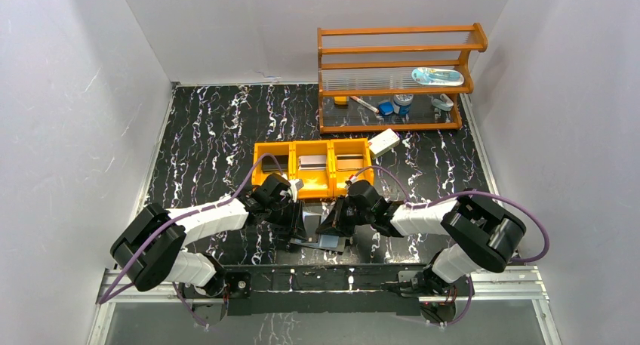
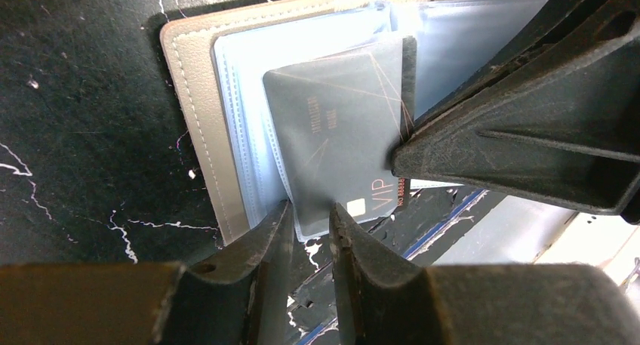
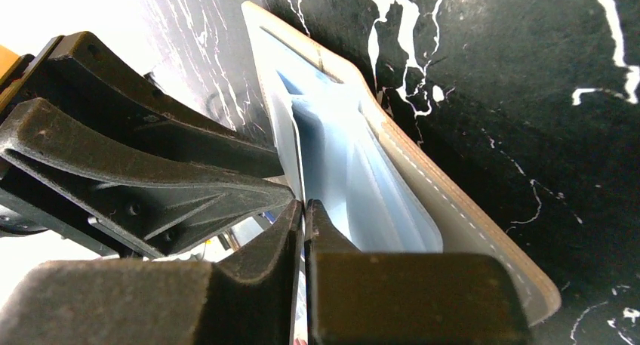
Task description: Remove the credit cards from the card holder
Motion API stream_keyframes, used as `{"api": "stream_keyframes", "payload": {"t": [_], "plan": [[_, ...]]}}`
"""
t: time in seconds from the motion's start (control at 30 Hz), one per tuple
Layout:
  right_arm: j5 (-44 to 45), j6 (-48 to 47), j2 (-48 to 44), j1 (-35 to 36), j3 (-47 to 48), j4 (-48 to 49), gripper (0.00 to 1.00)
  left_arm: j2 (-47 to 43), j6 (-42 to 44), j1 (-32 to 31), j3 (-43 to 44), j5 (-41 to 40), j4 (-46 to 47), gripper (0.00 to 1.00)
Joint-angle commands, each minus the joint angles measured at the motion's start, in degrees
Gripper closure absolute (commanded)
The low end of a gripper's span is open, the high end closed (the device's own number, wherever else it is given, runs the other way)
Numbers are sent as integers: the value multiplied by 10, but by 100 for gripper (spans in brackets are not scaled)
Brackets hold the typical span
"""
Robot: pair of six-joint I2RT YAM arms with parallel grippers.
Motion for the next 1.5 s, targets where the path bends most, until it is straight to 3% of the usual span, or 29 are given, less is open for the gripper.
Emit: {"api": "stream_keyframes", "payload": {"t": [0.0, 0.17, 0.53, 0.7, 0.9, 1.13, 1.47], "plan": [[-13, 8, -20, 0, -4, 35, 87, 9, -3, -3, 1, -44, -23, 77], [-6, 12, -34, 0, -14, 20, 88, 9, -6, -4, 0, -52, -24, 79], [-19, 23, -42, -13, -34, 42, 81, 19, -9, -4, 1, -53, -26, 80], [-21, 33, -23, -13, -32, 52, 87, 14, -9, -4, 0, -52, -26, 81], [3, 22, -63, -24, -45, -29, 94, 14, -10, -3, -1, -59, -31, 81], [8, 34, -106, -35, -95, -15, 95, 13, -11, -3, 2, -56, -32, 82], [-14, 30, -45, -36, -72, 8, 93, -87, 1, -4, 82, -62, -76, 57]]}}
